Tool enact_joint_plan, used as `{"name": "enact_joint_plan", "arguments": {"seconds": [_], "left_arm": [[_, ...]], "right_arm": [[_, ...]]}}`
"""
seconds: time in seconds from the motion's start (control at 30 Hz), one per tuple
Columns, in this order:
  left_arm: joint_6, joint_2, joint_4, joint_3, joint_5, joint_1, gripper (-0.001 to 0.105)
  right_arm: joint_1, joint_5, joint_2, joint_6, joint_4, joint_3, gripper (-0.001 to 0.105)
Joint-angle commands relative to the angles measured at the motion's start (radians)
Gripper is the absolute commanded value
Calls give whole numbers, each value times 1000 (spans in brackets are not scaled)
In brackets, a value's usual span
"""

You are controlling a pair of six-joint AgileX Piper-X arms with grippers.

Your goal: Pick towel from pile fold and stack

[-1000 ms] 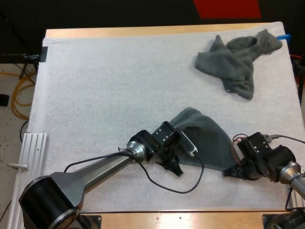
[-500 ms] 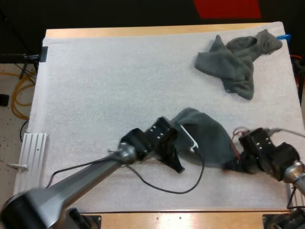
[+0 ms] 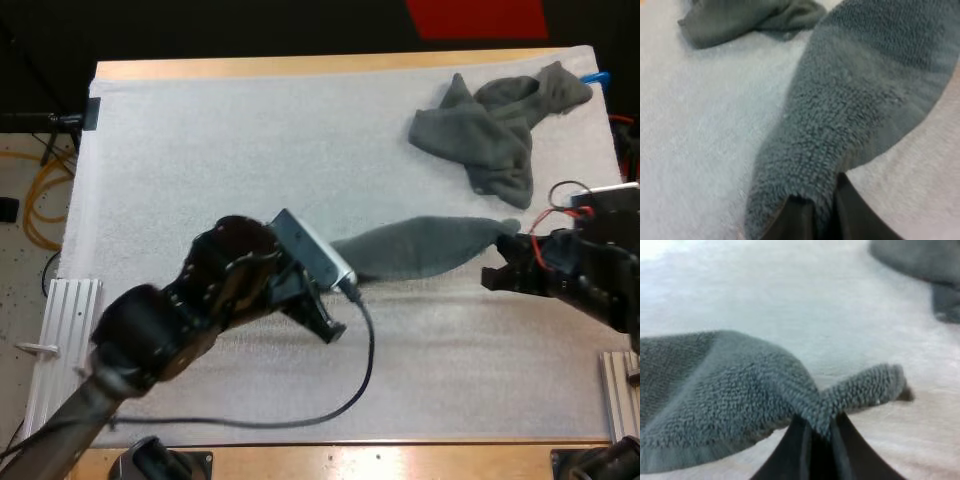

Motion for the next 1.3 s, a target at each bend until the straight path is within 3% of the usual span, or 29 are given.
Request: {"name": "enact_joint_plan", "arguments": {"seconds": [0.0, 0.23, 0.37, 0.6, 0.73, 0.83, 0.97, 1.13, 1.27], "left_arm": [[-34, -20, 35, -13, -7, -11, 0], [-156, -97, 171, -15, -7, -84, 0], [-211, -121, 233, -15, -7, -106, 0], [-226, -122, 259, 17, -45, -104, 0], [-220, -99, 259, 71, -177, -92, 0], [-174, -60, 231, 112, -208, -48, 0], [-93, 14, 55, 194, -198, 47, 0], [-5, 153, -155, 248, -159, 179, 0], [54, 279, -303, 249, -72, 287, 0]], "right_arm": [[2, -49, -5, 3, 53, -27, 0], [2, -163, -5, 11, 291, -108, 0], [2, -278, -18, 11, 384, -110, 0], [2, -314, -14, 11, 420, -93, 0], [2, -301, 27, 27, 328, -8, 0], [2, -221, 84, 37, 211, 61, 0], [-1, -88, 208, 51, 14, 114, 0], [0, -52, 371, 51, -211, 114, 0], [0, -36, 526, 51, -347, 114, 0]]}}
